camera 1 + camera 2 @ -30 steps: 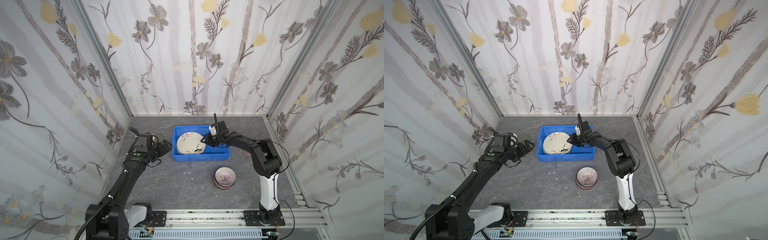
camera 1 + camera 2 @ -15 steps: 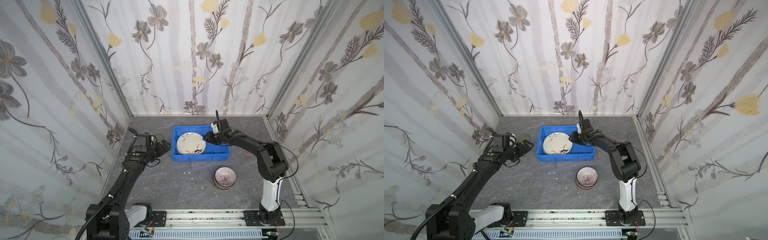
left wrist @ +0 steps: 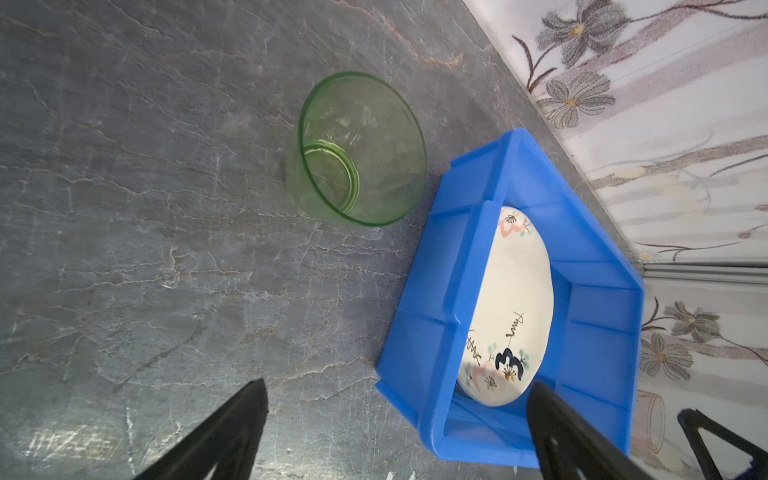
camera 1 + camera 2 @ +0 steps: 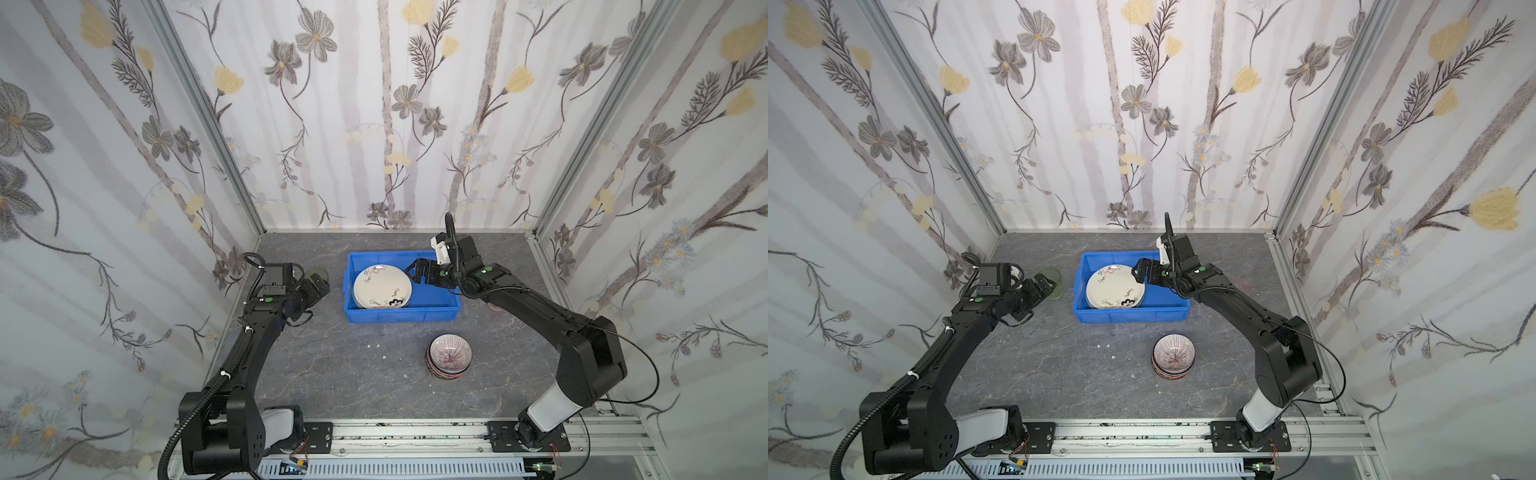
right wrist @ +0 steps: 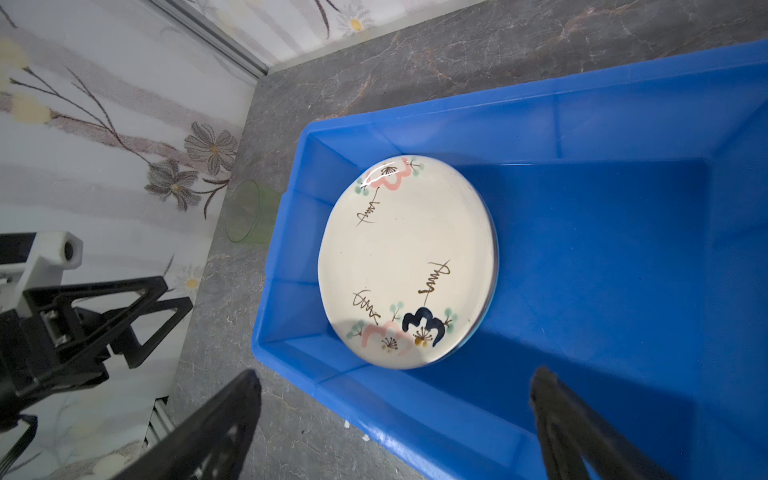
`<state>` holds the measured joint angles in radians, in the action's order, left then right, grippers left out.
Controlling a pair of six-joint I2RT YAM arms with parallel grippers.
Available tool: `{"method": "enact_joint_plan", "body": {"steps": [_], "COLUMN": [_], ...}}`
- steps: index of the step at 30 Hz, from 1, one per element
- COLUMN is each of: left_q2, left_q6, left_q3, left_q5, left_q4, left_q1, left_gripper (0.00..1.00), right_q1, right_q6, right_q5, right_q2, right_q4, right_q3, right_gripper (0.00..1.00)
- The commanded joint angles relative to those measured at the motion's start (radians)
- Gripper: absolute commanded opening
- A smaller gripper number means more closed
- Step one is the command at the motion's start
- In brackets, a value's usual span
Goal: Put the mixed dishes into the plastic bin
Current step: 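Open the right gripper and withdraw it from the bin, then move the right gripper to the pink bowl stack while the left reaches over the bin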
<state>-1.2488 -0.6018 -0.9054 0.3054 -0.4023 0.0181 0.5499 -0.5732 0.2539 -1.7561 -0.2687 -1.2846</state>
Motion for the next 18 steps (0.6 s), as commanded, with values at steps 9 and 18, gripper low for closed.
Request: {"method": "enact_joint_plan", "body": {"steps": [9,18], "left_q2": [-0.005,0.017], "left_q6": [0.043,0.082], "left_q3": [-0.071,-0.122], "left_q5": [-0.014,0.094], "left_q4": [-0.063,-0.105], "left_q1": [0.008,-0.098], "left_gripper": [1.0,1.0], "right_q1": [0.05,0.121], "right_q6": [-0.004,-0.137], "right_q5": [-0.143,-0.319], "right_q2": [0.287,0.495], "right_q4": [-0.084,-0.331], "right_q3": [0.147,0.231], "right_gripper": [1.0,1.0]}}
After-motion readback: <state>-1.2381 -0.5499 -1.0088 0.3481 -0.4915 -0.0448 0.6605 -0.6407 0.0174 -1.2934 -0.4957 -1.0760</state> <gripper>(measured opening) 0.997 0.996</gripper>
